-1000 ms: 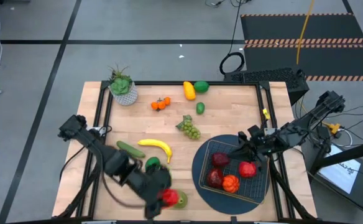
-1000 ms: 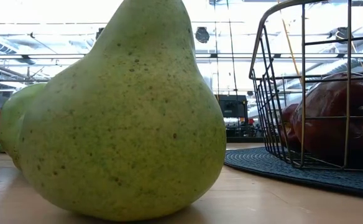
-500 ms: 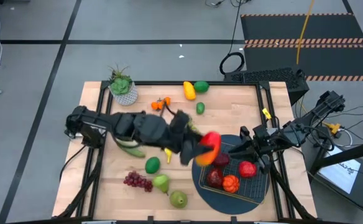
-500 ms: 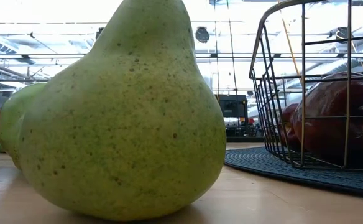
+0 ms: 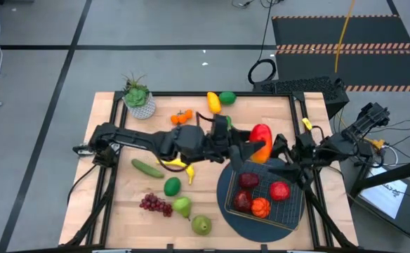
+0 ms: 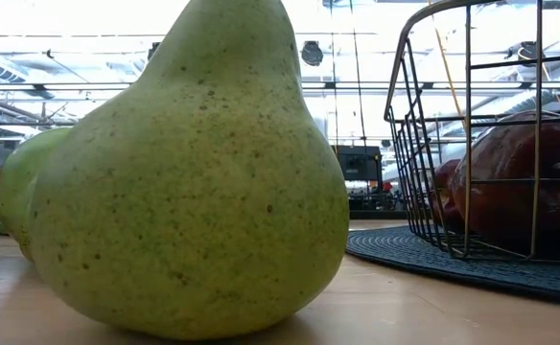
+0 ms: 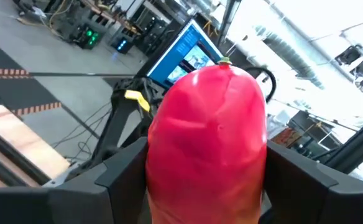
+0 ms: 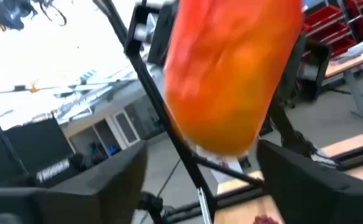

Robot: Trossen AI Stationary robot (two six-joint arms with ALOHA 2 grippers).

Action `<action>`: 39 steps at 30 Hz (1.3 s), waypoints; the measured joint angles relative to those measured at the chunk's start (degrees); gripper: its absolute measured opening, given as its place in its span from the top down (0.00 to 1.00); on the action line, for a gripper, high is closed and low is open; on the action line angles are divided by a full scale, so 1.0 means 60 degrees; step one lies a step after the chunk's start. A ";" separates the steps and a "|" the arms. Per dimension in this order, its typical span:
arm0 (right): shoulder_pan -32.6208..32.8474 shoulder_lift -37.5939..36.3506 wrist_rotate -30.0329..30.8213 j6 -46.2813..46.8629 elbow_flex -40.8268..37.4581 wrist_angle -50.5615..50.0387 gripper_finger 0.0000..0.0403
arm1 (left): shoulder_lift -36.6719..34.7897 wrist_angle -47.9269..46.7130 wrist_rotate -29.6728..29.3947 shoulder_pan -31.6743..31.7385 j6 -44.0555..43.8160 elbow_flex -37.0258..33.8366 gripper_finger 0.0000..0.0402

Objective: Build produce basket
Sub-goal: Put the bottom mango into the gold wire basket

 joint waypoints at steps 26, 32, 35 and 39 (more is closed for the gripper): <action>-0.0603 -0.0188 -0.0051 0.1126 -0.0001 -0.0153 0.37 | 0.0625 0.0406 -0.0488 -0.0032 0.0614 -0.0002 0.29; -0.0603 -0.0197 -0.0060 0.1389 -0.0001 -0.0374 0.35 | 0.0625 0.0362 -0.0557 -0.0036 0.0842 -0.0002 0.27; -0.0603 -0.0197 -0.0060 0.1668 -0.0001 -0.0428 0.33 | 0.0625 0.0349 -0.0661 -0.0027 0.1141 -0.0002 0.21; -0.0603 -0.0197 -0.0060 0.1953 -0.0001 -0.0449 0.34 | 0.0625 0.0319 -0.0736 0.0037 0.1262 -0.0002 0.11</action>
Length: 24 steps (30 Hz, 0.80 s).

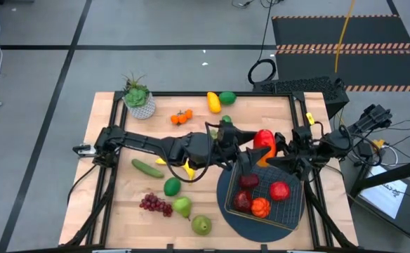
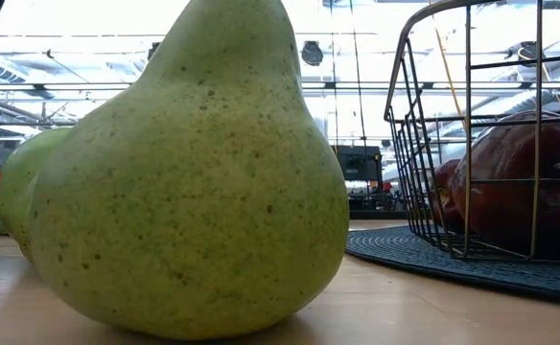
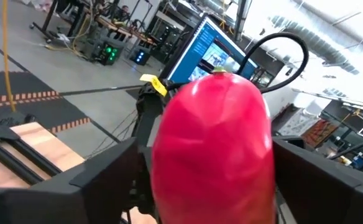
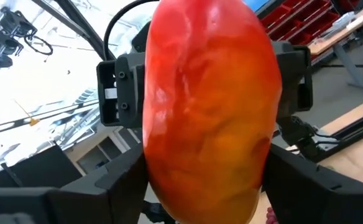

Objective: Build produce basket
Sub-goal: Put the bottom mango into the gold wire basket

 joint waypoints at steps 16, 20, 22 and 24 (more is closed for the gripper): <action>0.0014 -0.0003 -0.0033 0.1436 -0.0004 -0.0420 0.35 | -0.1666 -0.4542 0.1735 0.0278 -0.0484 0.0007 0.04; 0.0019 0.0002 -0.0036 0.2016 -0.0004 -0.0571 0.35 | -0.2117 -0.5309 0.1768 0.0270 -0.0558 0.0007 0.07; 0.0079 0.0000 -0.0033 0.2394 -0.0004 -0.0727 0.35 | -0.2365 -0.5734 0.1797 0.0269 -0.0478 -0.0004 0.08; 0.0196 0.0004 -0.0033 0.2742 -0.0004 -0.0957 0.35 | -0.2488 -0.5836 0.1833 0.0263 -0.0445 0.0004 0.10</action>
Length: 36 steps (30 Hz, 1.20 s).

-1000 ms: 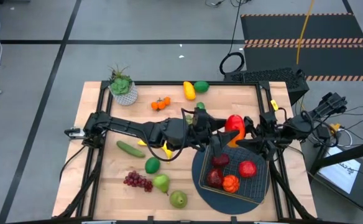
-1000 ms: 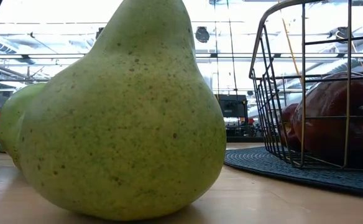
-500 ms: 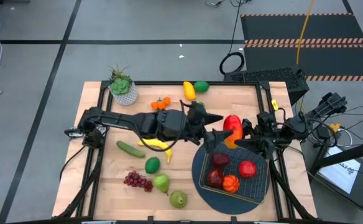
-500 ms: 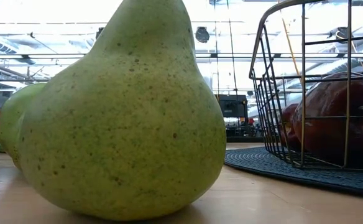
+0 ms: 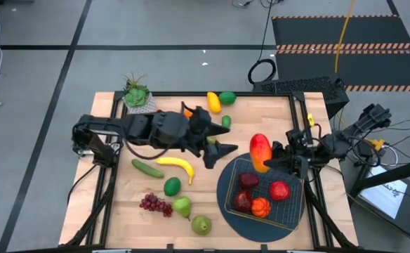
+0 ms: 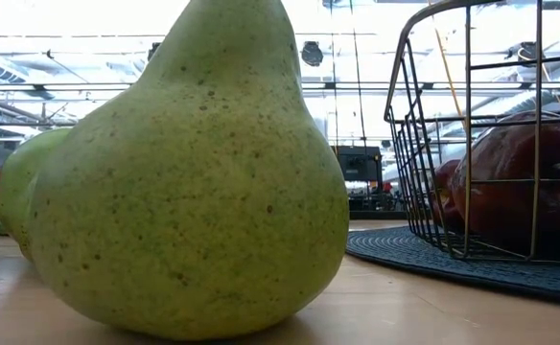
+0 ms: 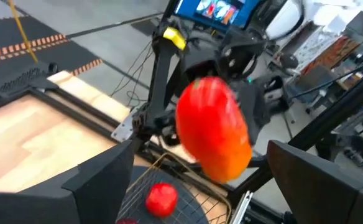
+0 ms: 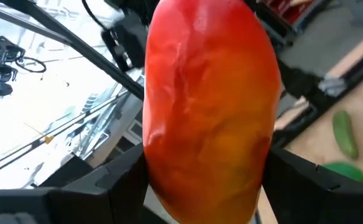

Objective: Build produce basket
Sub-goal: Put the bottom mango into the gold wire basket

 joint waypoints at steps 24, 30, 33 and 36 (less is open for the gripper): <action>0.1840 0.0075 0.0017 0.5825 0.0004 -0.5443 0.35 | -0.0630 -0.2058 0.0140 -0.1083 -0.0462 -0.0007 0.35; 0.1989 0.0406 -0.0775 0.6642 0.0004 -0.6380 0.35 | -0.0627 -0.2050 0.0098 -0.1202 -0.0546 -0.0007 0.40; 0.2077 0.0662 -0.1433 0.6947 0.0004 -0.6673 0.35 | -0.0536 -0.2030 0.0079 -0.1202 -0.0611 -0.0004 0.41; 0.2084 0.0877 -0.1995 0.7139 0.0004 -0.7010 0.35 | -0.0482 -0.2033 -0.0002 -0.1197 -0.0702 -0.0004 0.43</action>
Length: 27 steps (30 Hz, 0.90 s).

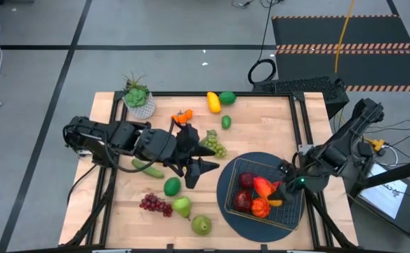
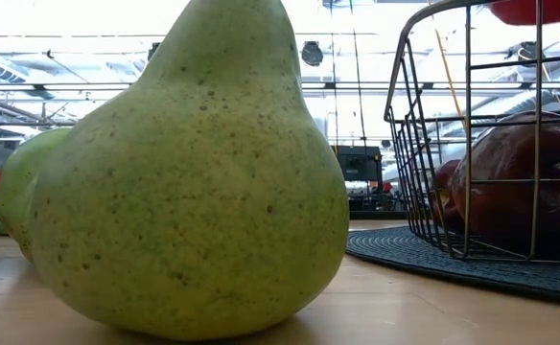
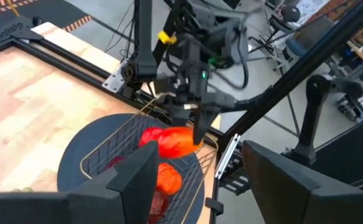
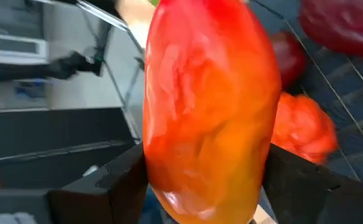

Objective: Build produce basket
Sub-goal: Put the bottom mango into the gold wire basket

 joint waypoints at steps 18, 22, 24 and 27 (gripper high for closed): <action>-0.0011 0.1060 -0.2770 0.1655 0.0000 -0.0757 0.35 | 0.0941 0.0086 0.0020 -0.0025 -0.0274 0.0000 0.48; -0.0011 0.1288 -0.3012 0.2063 0.0000 -0.0756 0.35 | 0.1034 0.0087 0.0059 -0.0054 -0.0247 0.0004 0.49; -0.0015 0.1398 -0.3041 0.2178 0.0000 -0.0757 0.35 | 0.1039 0.0067 0.0155 -0.0084 -0.0223 -0.0004 0.50; -0.0015 0.1504 -0.3089 0.2198 0.0000 -0.0718 0.33 | 0.1017 0.0092 0.0150 -0.0132 -0.0190 0.0000 0.51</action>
